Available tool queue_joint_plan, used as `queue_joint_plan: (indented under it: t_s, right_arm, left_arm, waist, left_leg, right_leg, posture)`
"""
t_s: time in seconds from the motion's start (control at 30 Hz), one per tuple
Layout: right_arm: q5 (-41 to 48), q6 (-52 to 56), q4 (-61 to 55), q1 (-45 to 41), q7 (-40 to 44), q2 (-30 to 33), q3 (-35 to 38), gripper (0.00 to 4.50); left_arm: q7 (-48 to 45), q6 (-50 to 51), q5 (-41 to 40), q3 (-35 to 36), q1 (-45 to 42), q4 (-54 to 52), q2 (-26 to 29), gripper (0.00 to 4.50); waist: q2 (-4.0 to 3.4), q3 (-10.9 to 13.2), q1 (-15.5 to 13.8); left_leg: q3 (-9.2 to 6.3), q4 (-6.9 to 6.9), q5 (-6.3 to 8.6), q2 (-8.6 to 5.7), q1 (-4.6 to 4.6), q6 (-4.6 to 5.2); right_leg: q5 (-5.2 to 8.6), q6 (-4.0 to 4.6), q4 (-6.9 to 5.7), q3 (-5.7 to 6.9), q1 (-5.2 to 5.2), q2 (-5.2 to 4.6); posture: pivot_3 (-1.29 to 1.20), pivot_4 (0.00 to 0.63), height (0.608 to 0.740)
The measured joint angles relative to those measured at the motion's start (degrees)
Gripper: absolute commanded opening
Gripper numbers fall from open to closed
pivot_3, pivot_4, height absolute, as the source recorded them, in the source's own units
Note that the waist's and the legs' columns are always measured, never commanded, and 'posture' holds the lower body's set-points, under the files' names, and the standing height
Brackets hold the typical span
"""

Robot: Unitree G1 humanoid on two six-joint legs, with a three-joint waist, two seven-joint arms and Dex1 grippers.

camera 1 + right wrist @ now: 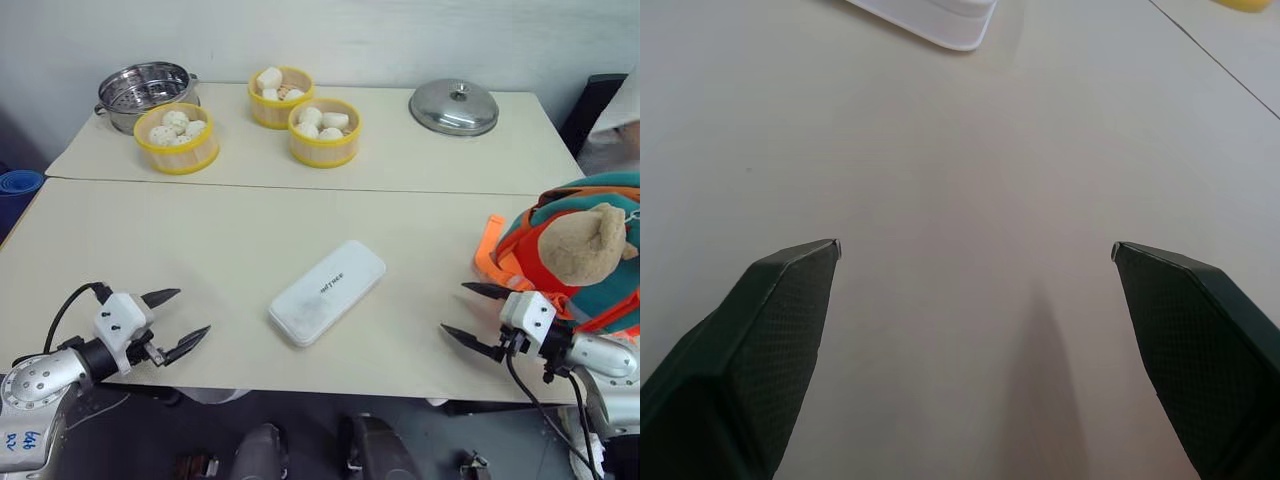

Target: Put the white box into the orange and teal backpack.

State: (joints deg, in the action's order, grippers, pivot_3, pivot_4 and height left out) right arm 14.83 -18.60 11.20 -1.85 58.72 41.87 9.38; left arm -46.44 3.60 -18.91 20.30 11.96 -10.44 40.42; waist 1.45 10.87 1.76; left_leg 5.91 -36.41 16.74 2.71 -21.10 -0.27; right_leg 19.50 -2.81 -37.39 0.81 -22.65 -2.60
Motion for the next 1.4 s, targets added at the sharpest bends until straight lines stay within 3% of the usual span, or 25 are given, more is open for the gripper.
queue_joint_plan:
  t_s: [0.2,0.3,0.5,0.67,0.73,0.9,1.03,1.23,1.4]
  right_arm:
    - [-1.3,-0.3,2.5,-1.8,-0.7,0.0,0.0,4.47]
    - [-0.8,3.0,1.7,-4.8,-0.4,0.0,-0.5,3.94]
    - [-5.0,13.8,0.5,-18.9,-2.8,-0.6,-7.2,1.82]
    - [-11.7,21.1,4.2,-28.5,-8.9,-7.6,-14.3,0.07]
    - [-14.2,21.3,7.5,-31.1,-11.1,-9.9,-16.3,0.00]
    - [-14.2,21.0,11.3,-34.6,-8.7,-13.6,-18.3,0.00]
    - [-13.2,19.7,11.7,-34.3,-4.4,-13.1,-19.0,0.00]
    - [-7.3,23.7,3.6,-26.0,3.7,-8.0,-15.9,0.00]
    - [-2.2,31.5,-11.8,-13.9,8.1,-1.8,-13.9,0.00]
  left_arm:
    - [0.1,2.4,-0.3,0.0,-0.5,-0.7,0.2,4.50]
    - [-1.6,4.7,-1.2,0.0,0.3,-2.7,2.1,4.11]
    - [-5.5,9.1,-3.2,-4.7,3.3,-11.7,3.7,2.28]
    - [-1.9,12.5,-1.4,-13.1,-0.7,-14.5,-0.2,0.68]
    - [-1.3,13.3,-1.1,-14.8,-2.3,-14.6,-0.9,0.03]
    - [1.6,14.4,0.5,-16.8,-5.1,-13.7,-2.8,0.01]
    - [2.1,14.4,1.2,-18.2,-7.4,-11.7,-4.4,0.01]
    - [0.5,12.8,2.2,-19.0,-13.1,-4.8,-4.8,0.01]
    - [1.2,12.0,3.5,-19.0,-18.7,0.2,-6.9,0.01]
  waist:
    - [0.00,0.0,0.2]
    - [0.00,0.0,0.5]
    - [-0.05,0.0,1.4]
    - [-0.04,0.0,1.4]
    - [-0.04,0.0,1.4]
    - [-0.05,0.0,1.4]
    - [-0.05,0.0,1.2]
    - [-0.05,0.0,0.5]
    - [-0.05,0.0,0.0]
  left_leg:
    - [0.03,-0.02,-0.02,0.00,0.02,0.00]
    - [0.02,-0.03,-0.07,0.02,0.03,-0.05]
    - [-0.05,0.02,-0.17,0.00,0.02,-0.16]
    - [-0.08,0.01,-0.22,-0.01,-0.04,-0.19]
    - [-0.07,0.00,-0.23,-0.03,-0.10,-0.18]
    - [-0.07,-0.02,-0.22,-0.02,-0.12,-0.16]
    - [-0.07,-0.04,-0.23,-0.04,-0.12,-0.15]
    - [-0.13,-0.07,-0.24,-0.04,-0.11,-0.14]
    - [-0.18,-0.05,-0.23,-0.01,-0.12,-0.16]
  right_leg:
    - [0.00,-0.01,-0.04,-0.03,0.00,0.01]
    - [0.00,-0.01,-0.08,-0.02,0.00,0.02]
    - [0.00,0.01,-0.11,0.00,-0.04,0.00]
    - [0.00,0.01,-0.16,0.04,-0.07,0.03]
    - [0.00,0.01,-0.16,0.04,-0.11,0.03]
    - [-0.01,-0.01,-0.15,0.06,-0.12,0.03]
    - [-0.02,-0.03,-0.17,0.07,-0.11,0.02]
    - [-0.03,-0.04,-0.20,0.13,-0.07,0.02]
    - [-0.03,-0.04,-0.19,0.16,-0.07,0.05]
  posture:
    - [0.00,0.150,0.740]
    - [0.00,0.150,0.740]
    - [0.00,0.150,0.740]
    - [0.00,0.150,0.740]
    - [0.00,0.150,0.740]
    - [0.00,0.150,0.740]
    - [0.00,0.150,0.740]
    - [0.00,0.150,0.740]
    - [0.00,0.150,0.740]
